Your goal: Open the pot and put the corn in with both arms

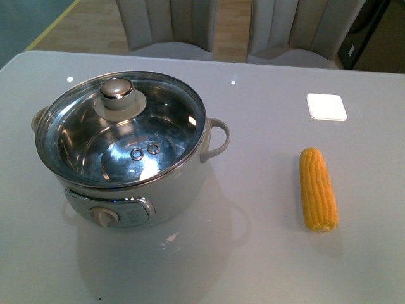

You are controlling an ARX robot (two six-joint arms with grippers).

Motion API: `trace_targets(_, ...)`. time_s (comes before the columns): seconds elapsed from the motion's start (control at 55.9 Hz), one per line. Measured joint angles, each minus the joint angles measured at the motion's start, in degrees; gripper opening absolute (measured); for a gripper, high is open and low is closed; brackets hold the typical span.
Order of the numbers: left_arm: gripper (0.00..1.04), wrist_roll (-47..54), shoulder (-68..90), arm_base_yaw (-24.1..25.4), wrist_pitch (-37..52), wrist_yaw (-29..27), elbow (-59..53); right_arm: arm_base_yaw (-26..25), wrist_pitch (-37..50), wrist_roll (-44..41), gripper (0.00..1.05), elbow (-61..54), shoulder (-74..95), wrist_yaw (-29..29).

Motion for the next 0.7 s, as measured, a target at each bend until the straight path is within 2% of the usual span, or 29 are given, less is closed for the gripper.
trace_targets(0.697,0.98,0.0,0.0,0.0,0.0,0.0,0.0,0.0,0.0,0.0,0.96,0.0,0.0,0.0)
